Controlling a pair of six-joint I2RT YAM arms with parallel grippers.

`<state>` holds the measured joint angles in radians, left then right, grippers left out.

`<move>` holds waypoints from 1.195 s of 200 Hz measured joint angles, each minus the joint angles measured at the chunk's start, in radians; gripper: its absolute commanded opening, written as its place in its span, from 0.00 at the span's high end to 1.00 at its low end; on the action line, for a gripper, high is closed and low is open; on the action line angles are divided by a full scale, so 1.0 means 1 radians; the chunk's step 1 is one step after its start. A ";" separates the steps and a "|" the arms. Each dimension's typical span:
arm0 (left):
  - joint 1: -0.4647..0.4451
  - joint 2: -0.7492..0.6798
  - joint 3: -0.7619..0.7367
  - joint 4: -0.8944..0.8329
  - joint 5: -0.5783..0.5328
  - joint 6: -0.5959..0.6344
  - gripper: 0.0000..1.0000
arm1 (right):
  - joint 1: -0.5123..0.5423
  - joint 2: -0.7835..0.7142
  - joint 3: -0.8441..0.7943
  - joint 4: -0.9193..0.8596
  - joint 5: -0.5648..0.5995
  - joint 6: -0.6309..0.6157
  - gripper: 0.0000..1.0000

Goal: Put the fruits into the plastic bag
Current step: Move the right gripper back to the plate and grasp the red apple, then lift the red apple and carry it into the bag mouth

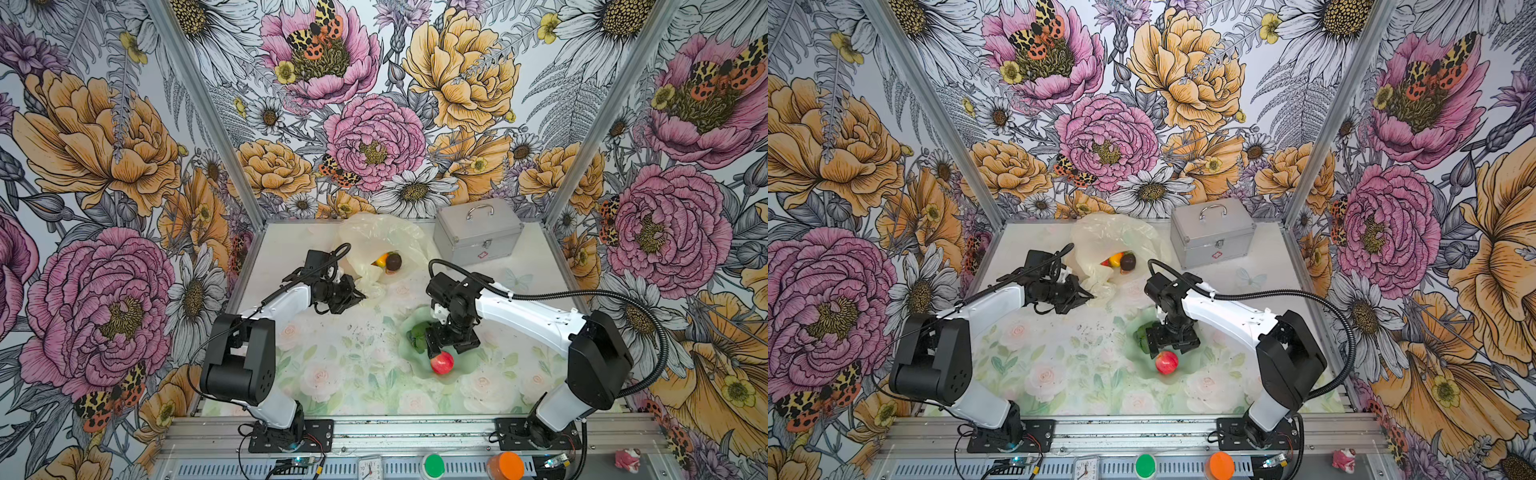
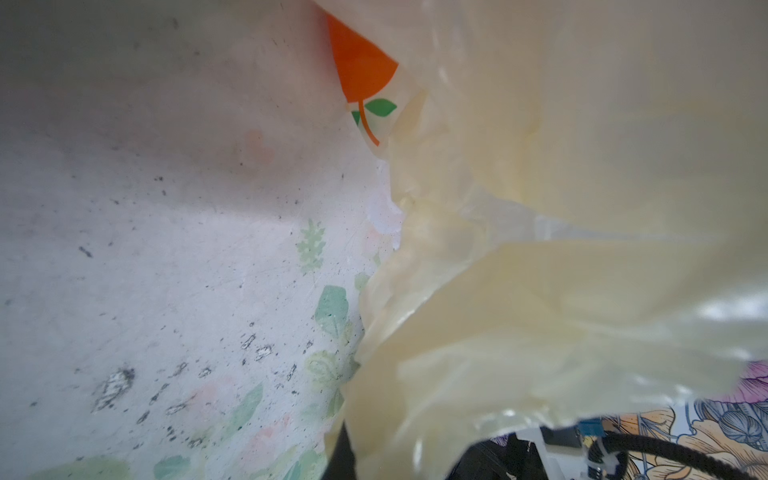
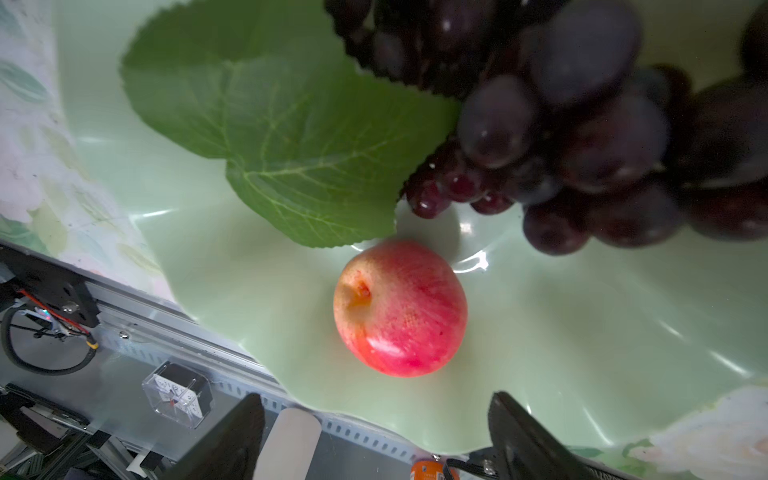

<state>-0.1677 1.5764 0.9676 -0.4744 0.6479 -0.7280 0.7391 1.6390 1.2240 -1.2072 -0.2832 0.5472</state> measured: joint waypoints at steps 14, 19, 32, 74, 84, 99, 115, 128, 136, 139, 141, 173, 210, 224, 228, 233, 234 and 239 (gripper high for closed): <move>0.005 -0.002 -0.001 0.000 0.000 0.003 1.00 | 0.002 0.016 -0.011 0.002 0.004 0.000 0.13; 0.006 -0.004 -0.001 0.000 0.000 0.003 1.00 | 0.003 0.021 -0.014 0.003 0.004 0.000 0.13; 0.010 -0.004 -0.002 0.000 0.000 0.003 1.00 | 0.007 0.034 -0.021 0.011 0.008 0.000 0.13; 0.016 -0.008 -0.014 0.000 0.001 0.006 1.00 | 0.009 0.110 -0.023 0.050 0.011 -0.009 0.15; 0.019 -0.010 -0.018 0.000 0.002 0.006 1.00 | 0.009 0.130 -0.023 0.060 0.010 -0.011 0.16; 0.025 -0.017 -0.023 0.000 0.004 0.006 1.00 | 0.009 0.158 -0.023 0.072 0.011 -0.015 0.16; 0.031 -0.026 -0.030 0.000 0.008 0.006 1.00 | 0.009 0.175 -0.023 0.084 0.012 -0.018 0.19; 0.037 -0.030 -0.033 0.000 0.012 0.006 1.00 | 0.009 0.174 -0.022 0.088 0.014 -0.018 0.22; 0.040 -0.032 -0.035 0.000 0.014 0.006 1.00 | 0.009 0.174 -0.022 0.088 0.016 -0.018 0.24; 0.042 -0.032 -0.035 0.000 0.014 0.006 1.00 | 0.009 0.174 -0.022 0.089 0.016 -0.016 0.24; 0.042 -0.032 -0.035 0.000 0.015 0.006 1.00 | 0.009 0.173 -0.022 0.090 0.016 -0.017 0.24; 0.047 -0.032 -0.040 0.000 0.015 0.006 1.00 | 0.009 0.153 -0.022 0.090 0.018 -0.008 0.30; 0.047 -0.032 -0.040 0.000 0.016 0.014 1.00 | 0.009 0.099 -0.022 0.090 0.018 0.010 0.35; 0.047 -0.032 -0.040 0.000 0.016 0.014 1.00 | 0.007 0.061 -0.022 0.084 0.014 0.018 0.36; 0.047 -0.032 -0.040 0.000 0.016 0.014 1.00 | 0.005 0.049 -0.022 0.080 0.011 0.021 0.36; 0.047 -0.032 -0.040 0.000 0.016 0.015 1.00 | 0.002 0.034 -0.021 0.077 0.006 0.021 0.36; 0.047 -0.032 -0.040 0.000 0.016 0.015 1.00 | 0.001 0.032 -0.021 0.076 0.005 0.021 0.37; 0.047 -0.032 -0.040 0.000 0.016 0.018 1.00 | -0.003 0.018 -0.020 0.071 -0.001 0.024 0.37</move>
<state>-0.1211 1.5444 0.9272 -0.4744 0.6636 -0.7097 0.7357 1.6573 1.2041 -1.1358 -0.2844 0.5713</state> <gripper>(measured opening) 0.050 0.664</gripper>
